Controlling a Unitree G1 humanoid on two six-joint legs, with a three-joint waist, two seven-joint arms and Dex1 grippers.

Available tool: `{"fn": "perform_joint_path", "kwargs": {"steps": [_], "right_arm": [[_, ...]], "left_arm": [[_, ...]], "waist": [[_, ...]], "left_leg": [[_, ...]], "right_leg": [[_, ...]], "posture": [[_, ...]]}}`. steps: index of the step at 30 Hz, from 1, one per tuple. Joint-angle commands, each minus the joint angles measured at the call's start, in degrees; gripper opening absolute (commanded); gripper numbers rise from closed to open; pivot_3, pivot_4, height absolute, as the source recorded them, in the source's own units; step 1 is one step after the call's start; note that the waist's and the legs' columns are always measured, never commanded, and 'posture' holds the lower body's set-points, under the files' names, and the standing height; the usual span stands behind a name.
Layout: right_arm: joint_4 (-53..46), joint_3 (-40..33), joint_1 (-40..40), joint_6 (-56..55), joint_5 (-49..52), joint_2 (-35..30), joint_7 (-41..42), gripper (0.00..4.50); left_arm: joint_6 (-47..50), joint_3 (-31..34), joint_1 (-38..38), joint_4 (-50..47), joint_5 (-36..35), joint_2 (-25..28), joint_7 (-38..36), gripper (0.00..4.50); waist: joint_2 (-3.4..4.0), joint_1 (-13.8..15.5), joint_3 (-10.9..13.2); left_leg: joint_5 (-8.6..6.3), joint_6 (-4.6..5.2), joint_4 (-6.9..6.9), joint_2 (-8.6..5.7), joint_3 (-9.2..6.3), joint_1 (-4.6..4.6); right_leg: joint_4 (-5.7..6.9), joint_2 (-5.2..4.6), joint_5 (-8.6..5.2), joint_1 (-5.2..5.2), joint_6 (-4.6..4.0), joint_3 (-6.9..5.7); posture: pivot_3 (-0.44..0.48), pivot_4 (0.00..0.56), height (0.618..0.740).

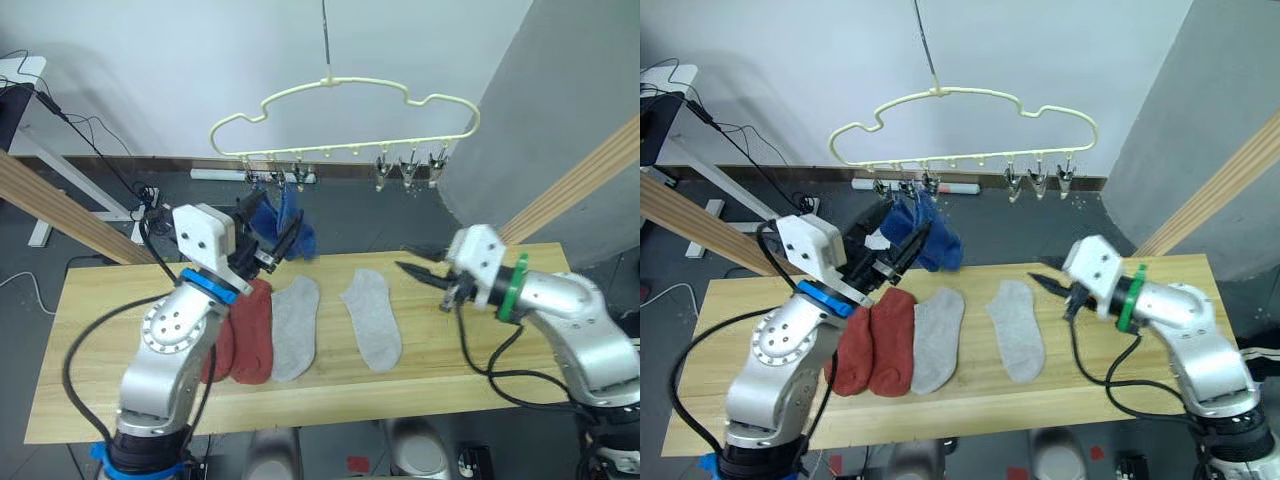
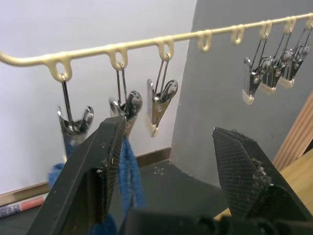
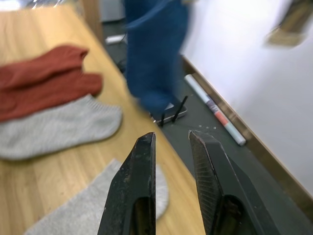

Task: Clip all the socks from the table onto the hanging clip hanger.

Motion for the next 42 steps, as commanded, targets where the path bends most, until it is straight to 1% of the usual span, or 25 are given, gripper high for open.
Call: {"fn": "perform_joint_path", "kwargs": {"steps": [1, 6, 11, 12, 14, 21, 30, 40, 42], "right_arm": [[-5.3, -2.8, 0.5, 4.1, 4.7, -1.1, -1.0, 1.09], [-8.3, -4.2, 2.9, 6.7, 5.9, -2.2, -3.5, 1.09], [-9.0, -4.3, 3.4, 7.6, 6.7, -2.5, -5.0, 1.09], [-9.0, -4.3, 3.4, 7.6, 6.9, -2.6, -5.2, 1.12], [-9.0, -4.3, 3.4, 7.8, 7.0, -2.8, -5.5, 1.12], [-8.9, -4.4, 3.0, 7.9, 7.8, -3.4, -6.0, 1.12], [-8.7, -4.7, 2.0, 8.3, 9.1, -4.5, -6.7, 1.12], [-8.9, -4.5, 0.5, 8.9, 10.8, -4.3, -7.1, 1.12], [-9.3, -4.6, -0.9, 9.9, 13.5, -3.8, -6.8, 1.12]], "left_arm": [[-3.2, -1.3, 0.6, 0.1, 4.5, -2.2, 2.9, 3.11], [-5.4, -3.0, 0.2, 2.4, 7.5, -5.4, 4.5, 3.11], [-7.3, -3.6, -0.4, 4.2, 8.4, -7.9, 4.9, 3.11], [-7.5, -3.6, -0.5, 4.4, 8.6, -8.2, 5.0, 2.75], [-7.5, -3.6, -0.8, 4.8, 9.2, -9.0, 5.6, 2.29], [-7.4, -3.8, -1.7, 5.8, 10.3, -10.8, 6.5, 2.29], [-8.1, -3.4, -7.0, 11.6, 11.6, -13.3, 8.3, 2.29], [-9.3, -2.3, -11.0, 14.8, 11.6, -13.8, 9.3, 2.29], [-8.6, -2.3, -11.8, 14.3, 11.9, -14.0, 9.9, 2.29]], "waist": [[0.0, 0.0, 0.0], [0.0, 0.0, 0.0], [-0.01, -0.3, 0.0], [0.0, -0.4, 0.0], [0.0, -0.6, 0.0], [-0.01, -1.3, 0.0], [-0.01, -1.4, 0.0], [-0.01, -1.4, 0.0], [-0.01, -1.4, 0.0]], "left_leg": [[0.0, 0.0, -0.01, 0.01, -0.01, 0.01], [0.0, 0.0, -0.01, -0.01, 0.0, -0.01], [0.0, 0.01, 0.02, -0.01, 0.02, 0.0], [0.01, 0.01, 0.02, -0.01, 0.01, 0.0], [0.01, 0.01, 0.01, -0.01, 0.01, 0.0], [0.01, 0.02, 0.02, -0.01, 0.01, -0.01], [0.03, 0.04, 0.09, -0.03, 0.02, -0.01], [0.04, 0.05, 0.15, -0.03, 0.01, -0.02], [0.04, 0.05, 0.16, -0.03, 0.01, -0.01]], "right_leg": [[0.0, 0.02, 0.0, 0.0, 0.0, -0.01], [0.0, 0.02, 0.0, 0.0, 0.0, -0.02], [0.0, 0.01, 0.0, 0.0, 0.02, -0.02], [0.01, 0.02, 0.0, 0.0, 0.01, -0.03], [0.01, 0.03, 0.0, 0.0, 0.02, -0.03], [0.01, 0.02, 0.01, 0.01, 0.02, -0.03], [0.02, 0.03, 0.02, 0.06, 0.05, -0.02], [0.04, 0.03, 0.03, 0.06, 0.05, -0.04], [0.04, 0.03, 0.03, 0.08, 0.05, -0.03]], "posture": [[-0.267, 0.375, 0.74], [-0.278, 0.371, 0.74], [-0.29, 0.368, 0.74], [-0.29, 0.368, 0.74], [-0.292, 0.368, 0.74], [-0.298, 0.368, 0.74], [-0.309, 0.371, 0.74], [-0.315, 0.371, 0.74], [-0.318, 0.371, 0.74]]}}
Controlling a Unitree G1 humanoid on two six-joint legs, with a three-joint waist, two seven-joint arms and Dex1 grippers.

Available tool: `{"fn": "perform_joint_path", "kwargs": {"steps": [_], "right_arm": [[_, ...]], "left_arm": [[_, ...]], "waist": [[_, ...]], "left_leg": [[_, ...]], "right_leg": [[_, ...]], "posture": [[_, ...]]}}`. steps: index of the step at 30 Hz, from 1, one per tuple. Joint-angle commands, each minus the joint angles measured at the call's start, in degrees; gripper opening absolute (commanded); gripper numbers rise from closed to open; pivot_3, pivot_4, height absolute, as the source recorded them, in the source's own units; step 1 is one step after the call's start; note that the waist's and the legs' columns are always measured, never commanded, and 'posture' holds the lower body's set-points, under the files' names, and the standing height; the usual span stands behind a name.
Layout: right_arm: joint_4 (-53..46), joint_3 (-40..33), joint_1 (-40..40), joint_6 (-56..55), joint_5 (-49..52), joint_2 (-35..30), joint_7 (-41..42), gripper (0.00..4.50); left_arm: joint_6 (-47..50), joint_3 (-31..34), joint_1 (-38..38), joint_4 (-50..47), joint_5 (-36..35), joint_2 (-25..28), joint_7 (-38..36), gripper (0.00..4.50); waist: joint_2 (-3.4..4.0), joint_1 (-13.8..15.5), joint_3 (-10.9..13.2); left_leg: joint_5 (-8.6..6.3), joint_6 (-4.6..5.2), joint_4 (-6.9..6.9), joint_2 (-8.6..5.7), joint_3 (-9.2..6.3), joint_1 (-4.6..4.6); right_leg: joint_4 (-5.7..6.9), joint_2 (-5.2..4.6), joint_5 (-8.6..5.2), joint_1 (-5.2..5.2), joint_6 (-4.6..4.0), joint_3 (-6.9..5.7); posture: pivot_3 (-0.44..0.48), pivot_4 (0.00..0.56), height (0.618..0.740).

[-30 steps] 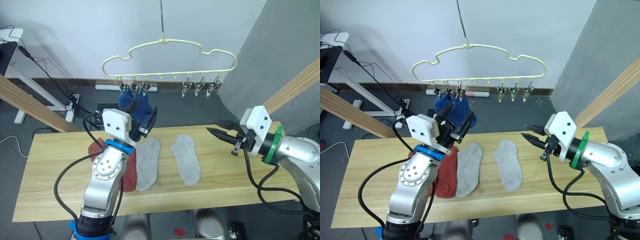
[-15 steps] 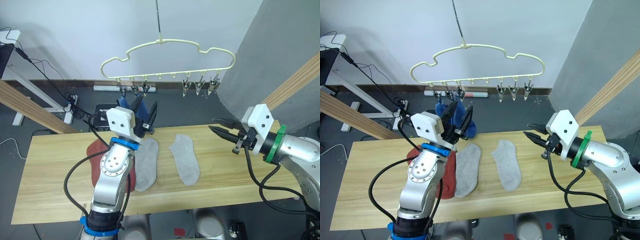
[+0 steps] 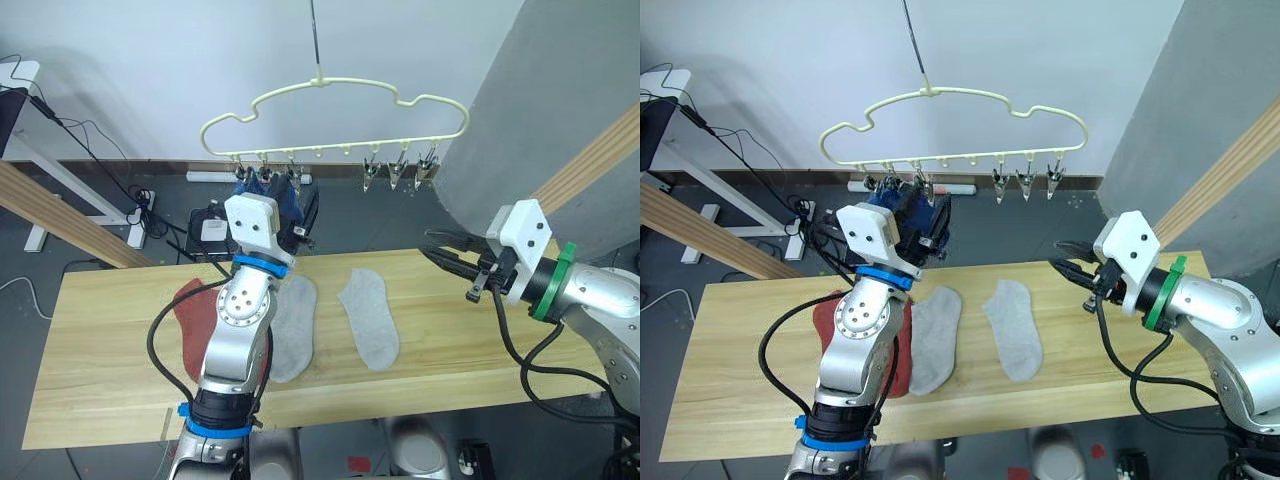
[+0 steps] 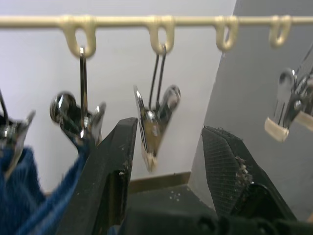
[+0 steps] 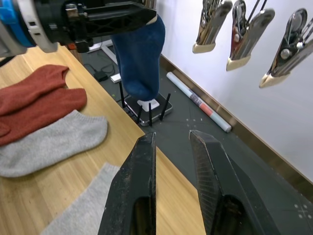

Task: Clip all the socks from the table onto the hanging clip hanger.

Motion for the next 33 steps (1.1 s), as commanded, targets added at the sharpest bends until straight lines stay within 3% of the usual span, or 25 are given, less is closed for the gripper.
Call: {"fn": "perform_joint_path", "kwargs": {"steps": [1, 23, 33], "right_arm": [[-2.9, -1.3, -2.3, 1.4, 5.1, 0.4, 0.3, 1.12], [-2.4, -0.9, -4.0, 3.9, 9.8, -1.1, -0.1, 1.12], [-3.0, -0.9, -3.0, 4.8, 11.2, -1.6, -0.2, 1.12]], "left_arm": [[-0.5, 0.4, -1.0, -1.9, 0.7, -0.9, 1.4, 2.29], [5.9, -0.6, -1.2, -7.1, 4.2, -3.6, 6.1, 2.29], [6.5, -0.8, -0.7, -8.5, 4.2, -3.6, 6.0, 0.27]], "waist": [[0.0, 0.0, 0.0], [0.0, -0.1, 0.0], [0.0, -0.1, 0.0]], "left_leg": [[0.0, 0.0, 0.0, 0.0, 0.0, 0.0], [0.0, 0.01, 0.17, 0.0, -0.02, -0.05], [-0.03, 0.04, 0.48, 0.0, -0.02, -0.15]], "right_leg": [[-0.01, 0.0, 0.0, 0.0, 0.0, 0.01], [0.02, 0.0, 0.01, 0.02, 0.01, -0.02], [0.03, 0.02, 0.06, 0.05, 0.1, 0.0]], "posture": [[-0.318, 0.371, 0.74], [-0.313, 0.371, 0.74], [-0.313, 0.371, 0.74]]}}
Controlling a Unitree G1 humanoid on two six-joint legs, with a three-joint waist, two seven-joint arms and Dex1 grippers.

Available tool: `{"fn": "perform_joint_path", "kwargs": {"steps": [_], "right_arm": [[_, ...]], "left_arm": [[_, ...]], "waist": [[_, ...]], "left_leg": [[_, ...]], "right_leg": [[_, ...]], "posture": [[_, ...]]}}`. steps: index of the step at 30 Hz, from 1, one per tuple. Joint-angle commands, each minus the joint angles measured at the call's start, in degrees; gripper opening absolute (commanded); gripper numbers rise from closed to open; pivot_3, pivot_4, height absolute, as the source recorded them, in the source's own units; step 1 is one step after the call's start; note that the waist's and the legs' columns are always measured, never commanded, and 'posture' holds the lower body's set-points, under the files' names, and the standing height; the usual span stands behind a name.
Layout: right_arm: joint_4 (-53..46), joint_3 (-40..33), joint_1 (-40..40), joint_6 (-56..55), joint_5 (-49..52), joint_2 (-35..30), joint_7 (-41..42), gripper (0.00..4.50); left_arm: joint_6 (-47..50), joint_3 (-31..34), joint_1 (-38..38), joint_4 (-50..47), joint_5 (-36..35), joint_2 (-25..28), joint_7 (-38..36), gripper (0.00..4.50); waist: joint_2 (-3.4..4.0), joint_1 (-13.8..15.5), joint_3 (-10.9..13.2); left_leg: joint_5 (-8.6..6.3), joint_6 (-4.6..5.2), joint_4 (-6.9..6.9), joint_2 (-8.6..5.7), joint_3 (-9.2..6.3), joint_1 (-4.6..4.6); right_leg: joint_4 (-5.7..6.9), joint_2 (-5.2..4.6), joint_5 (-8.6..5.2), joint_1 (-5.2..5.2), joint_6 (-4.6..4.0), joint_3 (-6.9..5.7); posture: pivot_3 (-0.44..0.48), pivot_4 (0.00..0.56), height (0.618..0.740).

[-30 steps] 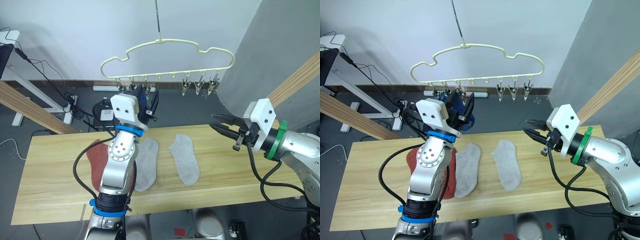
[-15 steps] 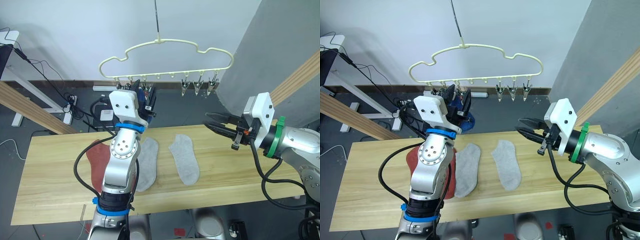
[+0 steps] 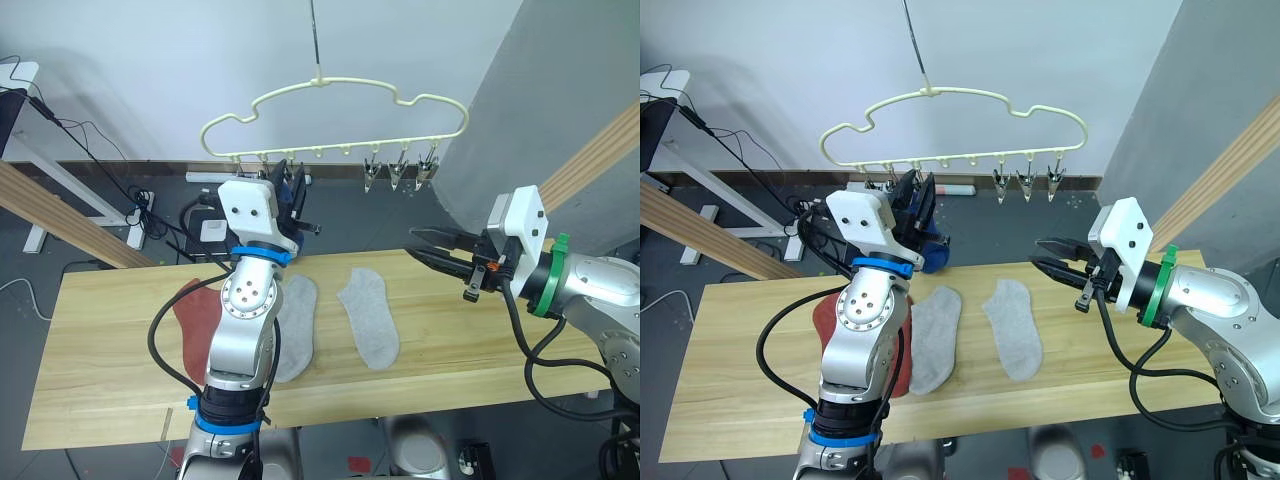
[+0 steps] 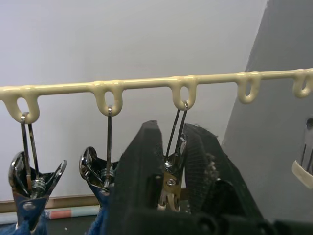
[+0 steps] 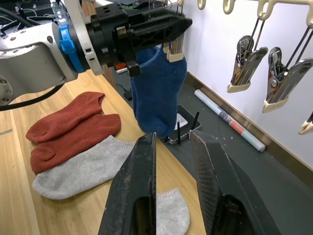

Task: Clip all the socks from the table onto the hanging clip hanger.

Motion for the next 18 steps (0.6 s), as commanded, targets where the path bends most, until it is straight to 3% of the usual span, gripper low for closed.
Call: {"fn": "perform_joint_path", "kwargs": {"steps": [1, 5, 7, 11, 16, 18], "right_arm": [[-2.4, -0.9, 1.4, 0.1, 1.4, -0.8, 0.0, 1.12], [-3.0, -0.4, 3.2, 0.6, 0.5, -1.0, -1.0, 1.12], [-3.3, 1.9, 6.3, 0.5, -4.1, -1.5, -3.6, 1.48], [-5.6, 6.2, 11.3, 0.6, -9.7, 0.0, -9.3, 2.73], [-7.1, 21.7, 15.9, 3.9, -20.9, 11.1, -24.9, 4.5], [-2.9, 28.4, 15.4, 2.5, -26.0, 15.8, -28.5, 4.5]], "left_arm": [[-0.2, -0.4, 1.0, -3.6, 0.5, -0.2, 0.1, 0.13], [0.2, -0.1, 1.3, -4.2, 0.4, 0.1, 0.0, 0.01], [0.4, 0.3, 1.5, -4.5, 0.0, 0.7, -0.6, 0.01], [1.5, 1.3, 1.3, -5.6, -1.6, 2.0, -2.4, 0.01], [4.7, 3.8, 1.1, -7.1, -7.0, 5.8, -8.0, 0.01], [5.9, 4.2, 1.0, -7.7, -9.1, 7.3, -10.3, 0.01]], "waist": [[0.0, 0.0, 0.0], [0.0, 0.0, 0.0], [0.0, 0.0, 0.0], [0.0, 0.1, 0.0], [0.01, -0.1, 0.0], [0.04, -0.2, 0.0]], "left_leg": [[-0.01, 0.01, 0.04, 0.0, 0.0, -0.01], [-0.02, 0.04, 0.12, -0.01, 0.01, -0.03], [-0.02, 0.04, 0.13, -0.01, 0.01, -0.03], [-0.02, 0.04, 0.13, 0.0, 0.02, -0.02], [-0.02, 0.02, 0.08, 0.11, -0.01, 0.01], [-0.02, 0.01, 0.08, 0.12, 0.05, 0.02]], "right_leg": [[0.0, 0.0, 0.01, 0.01, 0.02, 0.01], [0.0, 0.0, 0.04, 0.02, 0.07, 0.03], [0.0, 0.01, 0.05, 0.02, 0.08, 0.04], [-0.01, 0.02, 0.04, 0.02, 0.08, 0.05], [0.01, 0.13, 0.03, -0.02, 0.1, 0.05], [0.02, 0.15, -0.05, -0.07, 0.25, 0.13]], "posture": [[-0.313, 0.371, 0.74], [-0.306, 0.372, 0.74], [-0.306, 0.372, 0.74], [-0.293, 0.377, 0.74], [-0.28, 0.391, 0.74], [-0.28, 0.391, 0.74]]}}
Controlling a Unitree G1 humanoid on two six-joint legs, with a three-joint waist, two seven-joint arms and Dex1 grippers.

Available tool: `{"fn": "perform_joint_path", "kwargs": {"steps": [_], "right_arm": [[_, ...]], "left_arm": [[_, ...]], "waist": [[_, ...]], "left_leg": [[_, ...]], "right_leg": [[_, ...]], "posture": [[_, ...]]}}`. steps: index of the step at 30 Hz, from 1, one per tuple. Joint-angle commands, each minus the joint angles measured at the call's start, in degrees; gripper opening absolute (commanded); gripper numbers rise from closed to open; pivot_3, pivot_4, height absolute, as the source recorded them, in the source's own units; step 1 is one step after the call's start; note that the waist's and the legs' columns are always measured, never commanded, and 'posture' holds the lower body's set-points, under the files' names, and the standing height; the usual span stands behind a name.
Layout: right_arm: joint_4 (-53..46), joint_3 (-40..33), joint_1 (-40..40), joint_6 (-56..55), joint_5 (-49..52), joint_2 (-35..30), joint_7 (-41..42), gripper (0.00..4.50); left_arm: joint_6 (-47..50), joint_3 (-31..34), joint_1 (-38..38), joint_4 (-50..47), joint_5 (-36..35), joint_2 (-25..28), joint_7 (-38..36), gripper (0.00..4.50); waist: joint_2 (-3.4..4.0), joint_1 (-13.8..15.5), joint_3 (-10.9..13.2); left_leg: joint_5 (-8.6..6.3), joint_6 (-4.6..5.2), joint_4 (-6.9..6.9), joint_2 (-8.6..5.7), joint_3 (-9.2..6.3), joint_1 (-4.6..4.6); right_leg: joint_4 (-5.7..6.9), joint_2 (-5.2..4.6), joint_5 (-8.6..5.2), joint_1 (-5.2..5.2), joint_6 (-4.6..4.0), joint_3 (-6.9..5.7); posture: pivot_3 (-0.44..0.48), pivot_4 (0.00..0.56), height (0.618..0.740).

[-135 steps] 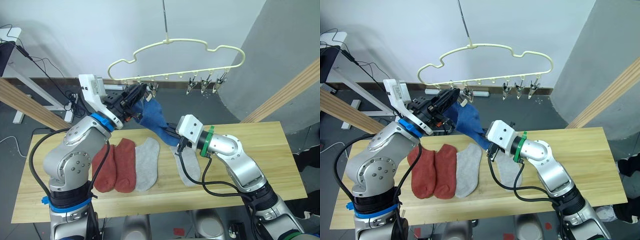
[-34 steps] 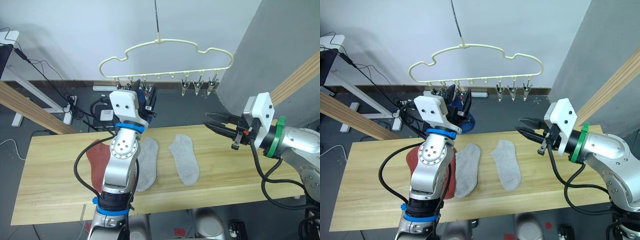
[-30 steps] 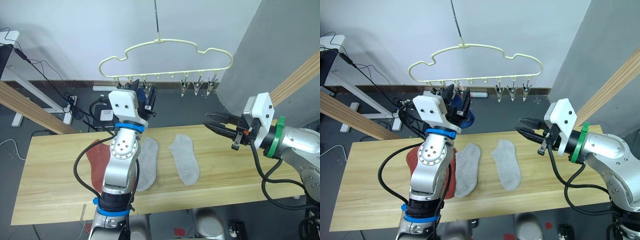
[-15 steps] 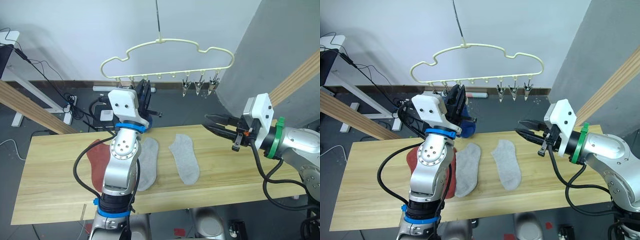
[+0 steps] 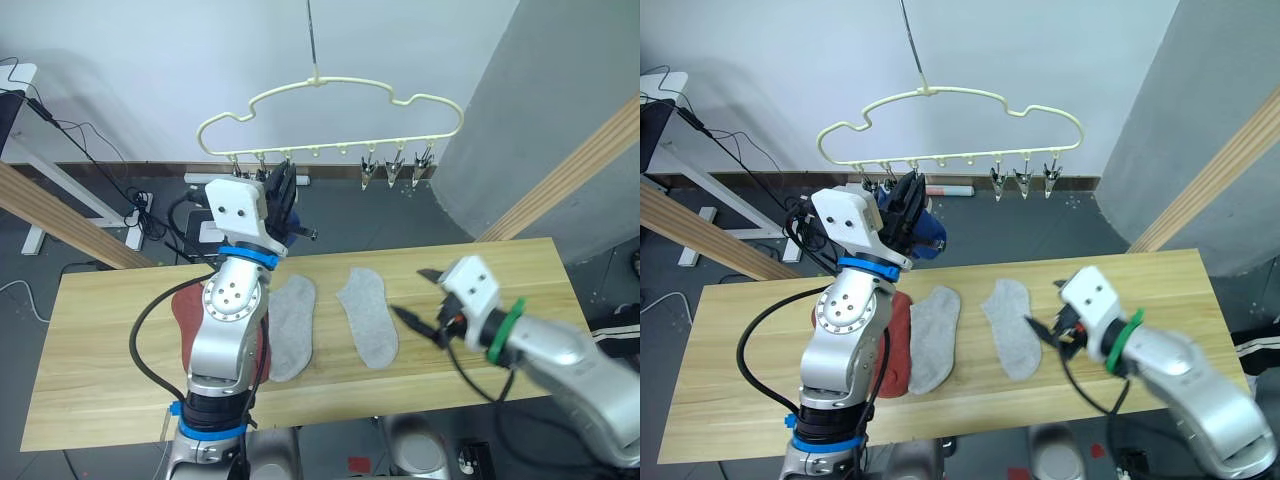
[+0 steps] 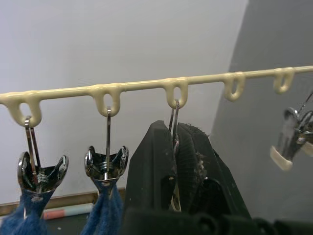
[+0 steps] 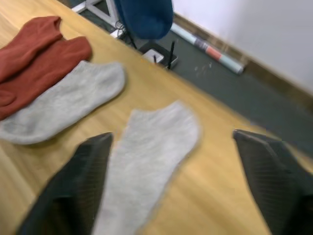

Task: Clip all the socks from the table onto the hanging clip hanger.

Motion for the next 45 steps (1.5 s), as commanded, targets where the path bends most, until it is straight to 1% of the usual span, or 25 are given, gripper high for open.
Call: {"fn": "perform_joint_path", "kwargs": {"steps": [1, 3, 4, 5, 7, 10, 13, 16, 20, 23, 26, 28, 37, 41, 45], "right_arm": [[4.1, 9.2, -0.6, -2.4, -8.4, 5.6, -6.9, 4.5], [8.0, 11.9, -0.7, -2.9, -11.8, 8.6, -9.3, 4.5], [9.5, 12.3, -0.8, -3.4, -12.7, 10.4, -10.0, 4.5], [12.4, 12.5, -1.1, -3.9, -13.8, 12.5, -11.3, 4.5], [18.4, 11.1, -1.0, -6.4, -14.3, 17.6, -13.5, 4.5], [25.2, 9.8, -1.4, -12.3, -16.3, 22.0, -14.8, 4.5], [29.6, 9.2, -1.8, -16.7, -18.3, 24.4, -15.6, 4.5], [33.0, 8.0, -1.7, -17.8, -18.9, 26.8, -16.4, 4.5], [37.0, 7.4, -1.0, -15.9, -20.0, 28.7, -16.1, 4.5], [37.5, 6.7, 0.1, -15.0, -19.2, 29.9, -14.9, 4.5], [37.1, 6.1, 1.0, -14.6, -19.3, 30.8, -14.5, 3.93], [36.9, 5.7, 1.1, -14.7, -19.5, 31.1, -14.3, 3.3], [34.8, 4.4, -1.6, -16.7, -22.3, 26.9, -11.5, 0.02], [30.2, 4.6, -3.2, -18.1, -23.1, 22.0, -7.5, 0.0], [26.1, 4.5, -6.1, -20.5, -23.1, 17.6, -2.5, 0.0]], "left_arm": [[1.5, 0.8, -0.1, -3.8, -4.0, 1.9, -4.0, 0.01], [2.1, 0.9, -0.4, -4.0, -4.9, 2.8, -5.0, 0.01], [2.4, 1.2, -0.6, -4.1, -5.2, 3.2, -5.3, 0.01], [2.8, 1.6, -0.9, -4.1, -5.5, 3.7, -5.6, 0.01], [3.6, 1.9, -1.0, -4.3, -6.0, 4.4, -6.1, 0.01], [5.3, 1.9, -1.0, -4.8, -7.2, 4.8, -6.5, 0.01], [6.5, 1.7, -1.0, -5.5, -8.1, 5.2, -6.7, 0.01], [7.6, 1.5, -0.9, -6.1, -8.6, 5.4, -6.7, 0.01], [8.6, 1.5, -0.8, -6.6, -9.0, 5.7, -6.8, 0.01], [9.1, 1.8, -0.8, -6.9, -9.6, 5.9, -7.1, 0.01], [9.8, 2.9, -0.6, -6.7, -11.7, 6.7, -8.4, 0.01], [10.0, 3.8, -0.6, -6.6, -12.8, 7.3, -9.0, 0.01], [12.0, 7.5, -1.6, -5.7, -20.7, 8.8, -12.6, 0.01], [14.8, 9.0, -2.7, -5.7, -25.6, 8.8, -12.9, 0.01], [16.7, 10.2, -3.9, -5.5, -28.6, 9.0, -12.7, 0.01]], "waist": [[-0.02, 0.0, 0.0], [-0.01, 0.1, 0.0], [-0.01, 0.2, 0.0], [-0.01, 0.4, 0.0], [-0.01, 0.5, 0.0], [0.0, 0.5, 0.0], [0.0, 0.5, 0.0], [0.0, 0.5, 0.0], [0.0, 0.5, 0.0], [0.0, 0.5, 0.0], [0.01, 0.5, 0.0], [0.01, 0.5, 0.0], [0.01, 0.5, 0.0], [0.02, 0.6, 0.0], [0.01, 0.4, 0.0]], "left_leg": [[0.0, 0.0, 0.01, -0.01, 0.0, 0.01], [0.0, 0.0, 0.03, -0.03, 0.02, 0.01], [0.0, 0.0, 0.03, -0.03, 0.03, 0.02], [0.0, 0.0, 0.03, -0.03, 0.02, 0.01], [0.0, 0.0, 0.04, -0.03, 0.0, 0.0], [0.0, -0.01, -0.01, 0.0, -0.01, 0.01], [-0.01, 0.0, -0.01, -0.02, 0.03, 0.0], [-0.01, 0.0, -0.01, -0.01, 0.01, 0.0], [-0.01, 0.0, -0.03, -0.01, 0.01, 0.0], [-0.01, -0.01, -0.02, -0.01, 0.0, 0.02], [-0.01, -0.01, -0.03, 0.0, -0.01, 0.04], [-0.01, -0.01, -0.03, 0.0, 0.0, 0.05], [-0.01, -0.01, -0.03, -0.01, 0.02, 0.04], [-0.01, -0.01, -0.02, -0.03, 0.02, 0.02], [-0.01, -0.01, -0.02, -0.04, 0.04, -0.01]], "right_leg": [[-0.01, -0.01, -0.04, 0.01, 0.06, 0.02], [-0.05, -0.03, -0.03, 0.02, 0.11, 0.03], [-0.05, -0.04, -0.03, 0.03, 0.12, 0.04], [-0.05, -0.04, -0.03, 0.02, 0.12, 0.03], [-0.06, -0.04, -0.02, 0.02, 0.12, 0.02], [-0.05, -0.03, -0.01, 0.0, 0.08, 0.03], [-0.07, -0.05, 0.04, 0.0, 0.01, 0.06], [-0.08, -0.05, 0.06, 0.0, -0.03, 0.05], [-0.07, -0.04, 0.12, -0.01, -0.12, 0.06], [-0.07, -0.05, 0.11, 0.01, -0.11, 0.06], [-0.06, -0.04, 0.03, 0.02, 0.03, 0.04], [-0.06, -0.04, 0.03, 0.02, 0.03, 0.05], [-0.07, -0.05, 0.02, 0.01, 0.04, 0.07], [-0.08, -0.05, 0.02, 0.01, 0.04, 0.06], [-0.1, -0.05, 0.01, -0.01, 0.06, 0.08]], "posture": [[-0.28, 0.391, 0.74], [-0.28, 0.391, 0.74], [-0.252, 0.392, 0.74], [-0.252, 0.392, 0.74], [-0.252, 0.392, 0.74], [-0.24, 0.391, 0.74], [-0.234, 0.389, 0.74], [-0.229, 0.389, 0.74], [-0.224, 0.386, 0.74], [-0.22, 0.385, 0.74], [-0.219, 0.385, 0.74], [-0.219, 0.385, 0.74], [-0.229, 0.386, 0.74], [-0.234, 0.387, 0.74], [-0.241, 0.389, 0.74]]}}
